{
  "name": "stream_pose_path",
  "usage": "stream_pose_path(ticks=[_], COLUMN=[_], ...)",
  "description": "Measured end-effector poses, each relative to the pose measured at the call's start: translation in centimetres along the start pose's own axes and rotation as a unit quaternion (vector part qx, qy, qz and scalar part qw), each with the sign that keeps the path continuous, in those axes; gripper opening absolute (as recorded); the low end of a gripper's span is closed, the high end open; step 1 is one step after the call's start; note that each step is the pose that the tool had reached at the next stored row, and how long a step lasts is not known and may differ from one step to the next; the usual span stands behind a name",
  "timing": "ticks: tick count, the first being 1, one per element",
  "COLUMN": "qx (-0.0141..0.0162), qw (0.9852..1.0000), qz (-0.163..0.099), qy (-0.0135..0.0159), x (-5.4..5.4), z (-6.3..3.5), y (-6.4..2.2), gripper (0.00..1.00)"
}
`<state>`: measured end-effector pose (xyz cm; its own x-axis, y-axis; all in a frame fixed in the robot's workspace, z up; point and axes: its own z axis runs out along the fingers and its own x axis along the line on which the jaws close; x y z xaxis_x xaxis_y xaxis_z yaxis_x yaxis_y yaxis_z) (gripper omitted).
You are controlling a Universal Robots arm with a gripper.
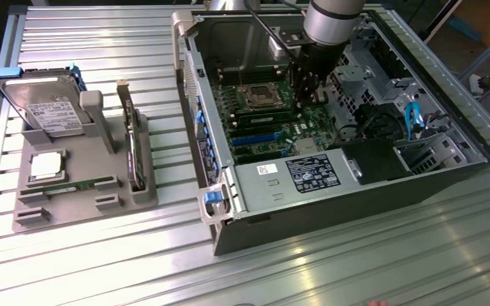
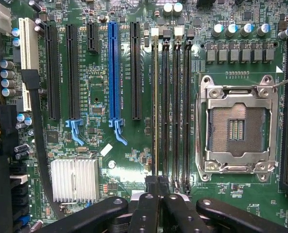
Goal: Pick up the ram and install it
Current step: 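Press down the ram until it locks into place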
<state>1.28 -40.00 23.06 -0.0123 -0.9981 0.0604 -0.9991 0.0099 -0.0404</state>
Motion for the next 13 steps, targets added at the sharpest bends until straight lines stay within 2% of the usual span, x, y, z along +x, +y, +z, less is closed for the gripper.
stream_pose_path(ticks=[13], qx=[0.0000], qw=[1.0000], qz=[0.000], qy=[0.0000], x=[-0.01], z=[0.08], y=[0.00], gripper=[0.11])
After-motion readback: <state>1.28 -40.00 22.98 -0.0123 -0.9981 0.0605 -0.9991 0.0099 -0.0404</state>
